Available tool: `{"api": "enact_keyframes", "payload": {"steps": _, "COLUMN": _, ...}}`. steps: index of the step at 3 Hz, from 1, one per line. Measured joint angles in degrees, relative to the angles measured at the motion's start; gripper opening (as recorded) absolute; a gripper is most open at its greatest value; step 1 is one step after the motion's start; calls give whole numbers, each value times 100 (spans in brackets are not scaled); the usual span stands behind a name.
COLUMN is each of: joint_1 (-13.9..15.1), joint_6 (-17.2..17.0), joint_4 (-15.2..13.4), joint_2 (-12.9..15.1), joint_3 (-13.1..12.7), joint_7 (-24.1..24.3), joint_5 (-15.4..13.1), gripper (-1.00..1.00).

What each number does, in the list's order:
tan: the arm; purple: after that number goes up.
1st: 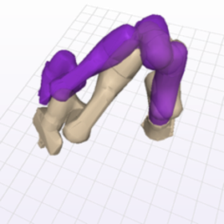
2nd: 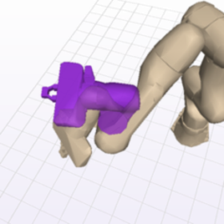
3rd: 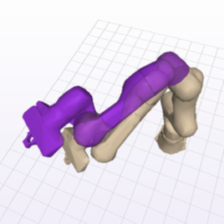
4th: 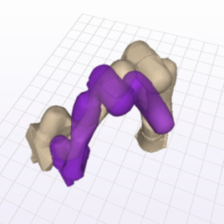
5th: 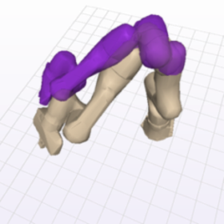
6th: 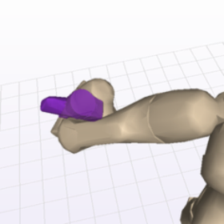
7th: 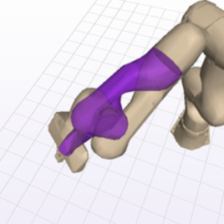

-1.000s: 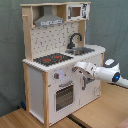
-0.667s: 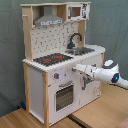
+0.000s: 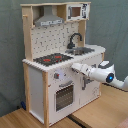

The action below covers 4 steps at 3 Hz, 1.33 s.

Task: Play with the kitchen

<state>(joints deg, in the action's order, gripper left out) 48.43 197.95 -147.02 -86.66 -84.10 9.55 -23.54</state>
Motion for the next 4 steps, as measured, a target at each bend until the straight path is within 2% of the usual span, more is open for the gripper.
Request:
{"api": "enact_keyframes", "payload": {"steps": 1, "joint_1": 0, "joint_6": 0, "joint_4": 0, "joint_2": 0, "joint_3": 0, "joint_7": 0, "joint_5": 4, "gripper": -100}}
{"api": "enact_keyframes", "payload": {"steps": 2, "joint_1": 7, "joint_6": -3, "joint_4": 3, "joint_2": 0, "joint_3": -13, "joint_7": 20, "joint_5": 123, "gripper": -100}}
{"api": "enact_keyframes", "payload": {"steps": 4, "joint_1": 1, "joint_6": -14, "joint_4": -1, "joint_2": 5, "joint_3": -17, "joint_7": -1295, "joint_5": 149, "gripper": -100}}
